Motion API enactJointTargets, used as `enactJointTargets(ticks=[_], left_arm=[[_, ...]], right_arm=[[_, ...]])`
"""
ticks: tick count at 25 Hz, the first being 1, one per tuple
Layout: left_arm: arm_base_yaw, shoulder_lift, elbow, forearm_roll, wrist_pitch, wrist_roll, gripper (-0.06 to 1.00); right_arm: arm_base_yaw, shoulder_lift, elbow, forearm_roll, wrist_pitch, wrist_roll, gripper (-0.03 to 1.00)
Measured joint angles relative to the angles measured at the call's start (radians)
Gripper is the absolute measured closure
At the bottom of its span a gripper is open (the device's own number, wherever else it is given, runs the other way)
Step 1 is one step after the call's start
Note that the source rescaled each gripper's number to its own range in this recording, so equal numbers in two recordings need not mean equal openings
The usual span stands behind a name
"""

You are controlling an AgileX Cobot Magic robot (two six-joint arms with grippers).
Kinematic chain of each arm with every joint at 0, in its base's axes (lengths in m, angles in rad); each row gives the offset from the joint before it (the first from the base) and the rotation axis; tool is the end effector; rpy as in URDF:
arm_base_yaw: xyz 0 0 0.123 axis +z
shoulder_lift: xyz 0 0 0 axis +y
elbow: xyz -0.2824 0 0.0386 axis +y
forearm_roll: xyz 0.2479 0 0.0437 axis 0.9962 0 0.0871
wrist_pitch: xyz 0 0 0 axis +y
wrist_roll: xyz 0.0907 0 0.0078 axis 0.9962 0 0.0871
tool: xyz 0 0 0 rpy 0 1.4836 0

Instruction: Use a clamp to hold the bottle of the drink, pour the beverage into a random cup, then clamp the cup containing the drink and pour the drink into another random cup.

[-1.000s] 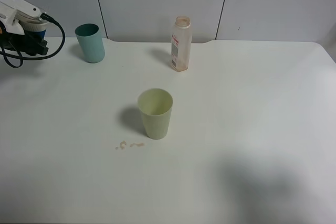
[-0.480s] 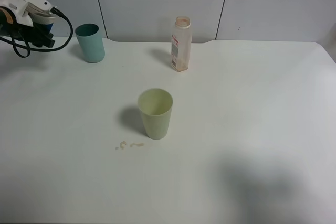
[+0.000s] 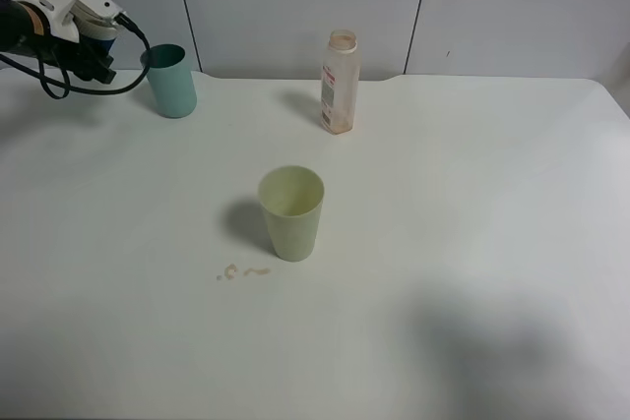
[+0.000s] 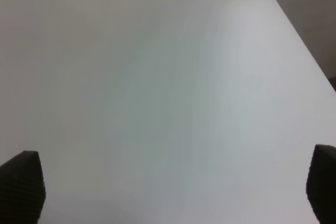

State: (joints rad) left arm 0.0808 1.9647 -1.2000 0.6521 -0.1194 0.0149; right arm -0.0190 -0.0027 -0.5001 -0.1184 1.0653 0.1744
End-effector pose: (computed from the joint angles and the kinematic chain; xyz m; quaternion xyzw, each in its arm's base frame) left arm 0.4281 0.0281 0.1788 0.2692 0.8378 0.1427 0.4531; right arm -0.0059 -0.0093 0.2773 0.0848 0.8480 -0.0186 0.5229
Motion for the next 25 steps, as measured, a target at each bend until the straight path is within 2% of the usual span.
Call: enactJointTargets(ticks=[8, 21, 25], left_arm=[[-0.046, 0.038, -0.024, 0.001, 0.025, 0.046, 0.94], [-0.048, 0.038, -0.025, 0.022, 0.049, 0.096, 0.94], [-0.048, 0.038, -0.053, 0.025, 0.093, 0.106, 0.94]], right_arm=[[0.000, 0.000, 0.000, 0.000, 0.000, 0.000, -0.03], [0.000, 0.000, 0.000, 0.000, 0.000, 0.000, -0.03], [0.000, 0.000, 0.000, 0.000, 0.000, 0.000, -0.03]])
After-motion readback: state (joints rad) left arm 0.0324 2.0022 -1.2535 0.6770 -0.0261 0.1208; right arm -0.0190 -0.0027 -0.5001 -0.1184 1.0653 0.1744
